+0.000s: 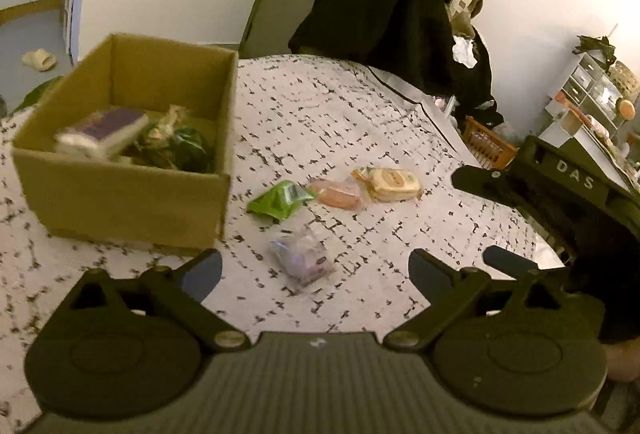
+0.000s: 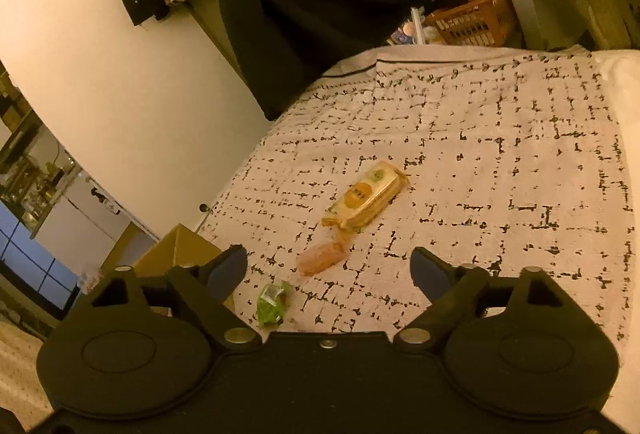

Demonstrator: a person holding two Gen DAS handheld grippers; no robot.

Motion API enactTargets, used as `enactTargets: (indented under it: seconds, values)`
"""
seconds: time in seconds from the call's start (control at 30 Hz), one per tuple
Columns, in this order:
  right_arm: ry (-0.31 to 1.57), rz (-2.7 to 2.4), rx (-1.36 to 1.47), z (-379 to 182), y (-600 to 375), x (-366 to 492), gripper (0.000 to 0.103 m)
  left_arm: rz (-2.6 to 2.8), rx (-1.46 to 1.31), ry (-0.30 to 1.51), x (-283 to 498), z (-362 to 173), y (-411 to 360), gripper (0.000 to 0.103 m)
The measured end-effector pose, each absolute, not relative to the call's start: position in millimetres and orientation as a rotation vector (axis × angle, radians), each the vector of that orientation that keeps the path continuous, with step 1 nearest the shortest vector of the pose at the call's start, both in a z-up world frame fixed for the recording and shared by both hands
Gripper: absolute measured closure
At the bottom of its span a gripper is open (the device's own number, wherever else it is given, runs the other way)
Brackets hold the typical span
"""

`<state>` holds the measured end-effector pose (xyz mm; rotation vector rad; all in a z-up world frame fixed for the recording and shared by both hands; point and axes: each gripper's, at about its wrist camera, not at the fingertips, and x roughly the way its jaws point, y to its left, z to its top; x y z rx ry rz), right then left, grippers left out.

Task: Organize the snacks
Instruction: 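Move both open grippers back over the remaining snacks on the bed, then grasp the white printed bun packet with left gripper while right grasps orange-labelled bread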

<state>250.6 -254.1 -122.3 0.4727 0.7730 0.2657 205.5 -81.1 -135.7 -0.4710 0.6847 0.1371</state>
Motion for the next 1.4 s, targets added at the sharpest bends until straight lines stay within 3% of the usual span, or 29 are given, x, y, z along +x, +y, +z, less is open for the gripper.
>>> enactTargets:
  seconds: [0.6, 0.7, 0.77, 0.83, 0.9, 1.4]
  values:
    - [0.836, 0.179, 0.562, -167, -280, 304, 0.026, 0.362, -0.498, 0.758, 269, -188, -108, 0.015]
    - [0.833, 0.187, 0.550, -171, -278, 315, 0.026, 0.404, -0.518, 0.780, 276, -196, -111, 0.028]
    - [0.840, 0.193, 0.550, -175, -277, 322, 0.028, 0.439, -0.509, 0.772, 279, -197, -113, 0.043]
    - [0.843, 0.196, 0.565, -179, -275, 329, 0.028, 0.460, -0.504, 0.776, 284, -199, -113, 0.065]
    - [0.845, 0.201, 0.567, -181, -271, 334, 0.029, 0.475, -0.514, 0.773, 288, -198, -112, 0.070]
    - [0.871, 0.235, 0.584, -202, -249, 377, 0.038, 0.397, -0.523, 0.723, 291, -173, -107, 0.071]
